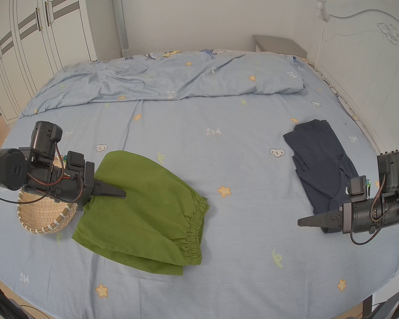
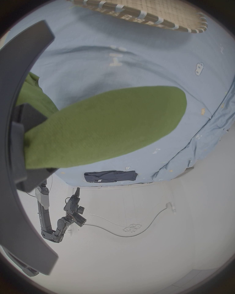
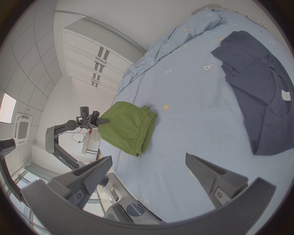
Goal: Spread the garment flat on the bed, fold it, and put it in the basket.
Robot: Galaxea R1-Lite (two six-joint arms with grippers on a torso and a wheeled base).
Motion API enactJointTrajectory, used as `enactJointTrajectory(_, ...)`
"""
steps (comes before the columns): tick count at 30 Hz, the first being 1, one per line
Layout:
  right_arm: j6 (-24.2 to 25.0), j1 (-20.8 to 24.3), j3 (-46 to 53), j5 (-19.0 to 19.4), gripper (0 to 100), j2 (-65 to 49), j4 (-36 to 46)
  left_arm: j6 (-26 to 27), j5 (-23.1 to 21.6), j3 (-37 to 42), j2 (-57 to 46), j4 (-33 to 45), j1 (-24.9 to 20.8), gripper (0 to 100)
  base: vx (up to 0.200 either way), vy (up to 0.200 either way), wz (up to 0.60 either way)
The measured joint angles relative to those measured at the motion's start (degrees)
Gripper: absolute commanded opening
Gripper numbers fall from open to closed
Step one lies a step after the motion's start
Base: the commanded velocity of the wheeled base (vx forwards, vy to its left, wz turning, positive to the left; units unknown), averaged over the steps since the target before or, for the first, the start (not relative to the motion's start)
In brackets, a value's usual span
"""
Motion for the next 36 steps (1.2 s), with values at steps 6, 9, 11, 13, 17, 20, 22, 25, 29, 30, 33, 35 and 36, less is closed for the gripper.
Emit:
enactJointTrajectory(6, 0.0, 0.0, 0.0, 0.0, 100, 0.0, 0.0, 0.0, 0.0, -0.1, -0.4, 0.2, -0.5, 0, 0.000, 0.200, 0.00)
enactJointTrajectory(9, 0.0, 0.0, 0.0, 0.0, 100, 0.0, 0.0, 0.0, 0.0, 0.0, -0.5, 0.2, -0.6, 0, 0.000, 0.200, 0.00)
enactJointTrajectory(11, 0.0, 0.0, 0.0, 0.0, 100, 0.0, 0.0, 0.2, 0.0, 0.1, -0.5, 0.2, -0.7, 0, 0.000, 0.200, 0.00)
enactJointTrajectory(13, 0.0, 0.0, 0.0, 0.0, 100, 0.0, 0.0, 0.6, 0.0, 0.1, -0.6, 0.2, -0.8, 0, 0.000, 0.200, 0.00)
enactJointTrajectory(17, 0.0, 0.0, 0.0, 0.0, 100, 0.0, 0.0, 1.4, 0.0, 0.3, -0.6, 0.4, -0.8, 0, 0.000, 0.200, 0.00)
enactJointTrajectory(20, -0.1, 0.0, 0.0, 0.0, 100, 0.0, 0.0, 1.5, 0.0, 0.4, -0.6, 0.4, -0.8, 0, 0.000, 0.200, 0.00)
enactJointTrajectory(22, -0.2, 0.0, 0.1, 0.0, 100, 0.0, 0.0, 1.5, 0.0, 0.6, -0.6, 0.4, -0.9, 0, 0.000, 0.200, 0.00)
enactJointTrajectory(25, -0.2, 0.0, 0.1, 0.0, 100, 0.0, 0.0, 1.6, 0.0, 0.7, -0.6, 0.4, -1.0, 0, 0.000, 0.000, 0.00)
enactJointTrajectory(29, -0.2, 0.1, 0.1, 0.0, 100, 0.0, 0.1, 1.8, 0.0, 1.1, -0.8, 0.4, -1.9, 0, 0.000, 0.000, 0.00)
enactJointTrajectory(30, -0.2, 0.1, 0.1, 0.0, 100, 0.0, 0.1, 1.9, 0.0, 1.1, -1.0, 0.4, -2.2, 0, 0.000, 0.000, 0.00)
enactJointTrajectory(33, -0.2, 0.1, 0.1, 0.0, 100, 0.0, 0.1, 1.9, 0.2, 1.1, -1.6, 0.5, -4.5, 0, 0.000, 0.000, 0.00)
enactJointTrajectory(35, -0.2, 0.0, 0.1, 0.0, 100, 0.0, 0.1, 2.0, 0.8, 0.5, -2.1, 0.8, -6.9, 0, 0.000, 0.000, 0.00)
enactJointTrajectory(36, -0.2, 0.0, 0.1, 0.0, 100, 0.0, 0.1, 2.0, 1.5, 0.0, -2.4, 1.0, -8.4, 0, 0.000, 0.000, 0.00)
